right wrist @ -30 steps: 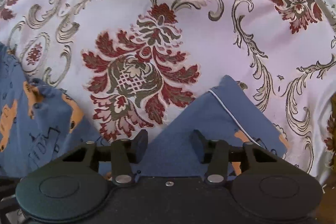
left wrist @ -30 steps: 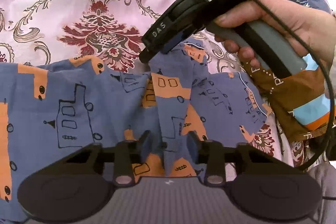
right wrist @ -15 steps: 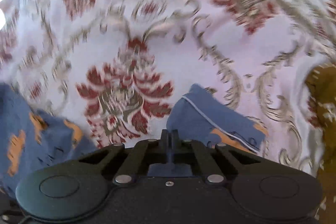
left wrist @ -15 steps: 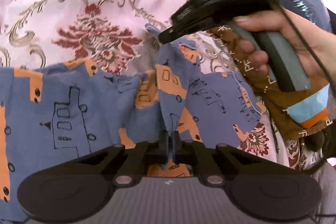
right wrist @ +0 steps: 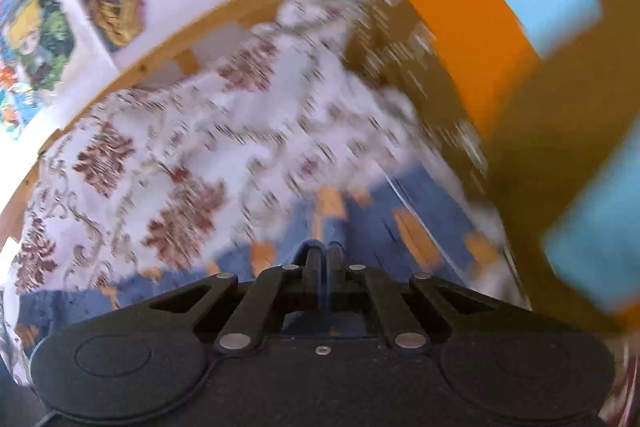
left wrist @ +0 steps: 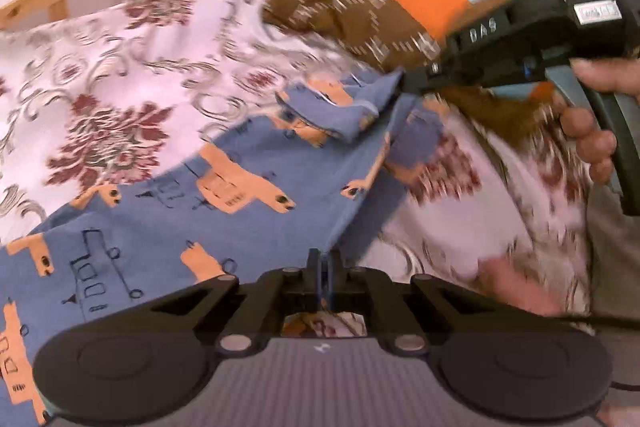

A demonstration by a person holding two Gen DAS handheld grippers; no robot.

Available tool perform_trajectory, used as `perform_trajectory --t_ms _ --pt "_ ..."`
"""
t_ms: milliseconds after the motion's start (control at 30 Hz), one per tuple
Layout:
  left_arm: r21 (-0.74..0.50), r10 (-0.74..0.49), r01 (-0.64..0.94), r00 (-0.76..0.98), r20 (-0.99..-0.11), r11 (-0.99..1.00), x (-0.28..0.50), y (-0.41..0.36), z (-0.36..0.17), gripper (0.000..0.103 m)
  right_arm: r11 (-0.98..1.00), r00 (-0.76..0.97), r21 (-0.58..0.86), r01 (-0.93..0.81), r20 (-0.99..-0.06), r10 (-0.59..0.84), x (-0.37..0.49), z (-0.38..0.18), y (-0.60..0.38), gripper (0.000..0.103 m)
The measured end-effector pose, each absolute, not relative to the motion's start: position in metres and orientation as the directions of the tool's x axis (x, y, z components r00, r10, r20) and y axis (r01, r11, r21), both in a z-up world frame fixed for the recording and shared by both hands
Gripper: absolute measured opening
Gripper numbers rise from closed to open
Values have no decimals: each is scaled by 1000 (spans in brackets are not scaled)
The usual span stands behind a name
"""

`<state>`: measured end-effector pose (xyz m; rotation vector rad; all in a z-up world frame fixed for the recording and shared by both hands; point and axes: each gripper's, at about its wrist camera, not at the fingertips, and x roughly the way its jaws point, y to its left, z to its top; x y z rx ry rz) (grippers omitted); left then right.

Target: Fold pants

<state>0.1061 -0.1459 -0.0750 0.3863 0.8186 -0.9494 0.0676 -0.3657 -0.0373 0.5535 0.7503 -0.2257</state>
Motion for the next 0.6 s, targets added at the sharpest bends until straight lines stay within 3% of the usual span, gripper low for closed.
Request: perform_trajectory --t_ms 333,433,467,500,533,567,600 --pt "8 -501 864 299 -812 504 97 -151 -98 3 821 722 407 401 -691 -10 50 -69 -363 2" --pt "1 -502 861 298 -812 509 98 -153 -99 7 834 696 369 411 -717 -26 49 -74 -361 21" --pt "-13 -508 860 289 -811 510 99 -152 -98 15 835 690 360 416 -723 -33 47 -75 -361 34" --pt "-30 -517 858 280 -809 513 99 -151 -96 32 838 692 358 411 -721 -31 45 -74 -360 39" --pt "-49 -529 856 272 -804 514 99 -150 -92 42 846 701 353 401 -713 -35 43 -70 -358 52" --pt "-67 -547 855 267 -794 514 99 -148 -89 61 854 707 340 394 -706 -45 42 -66 -358 69" --pt "-84 -572 854 268 -775 514 98 -145 -84 69 869 715 313 384 -696 -66 39 -62 -356 77"
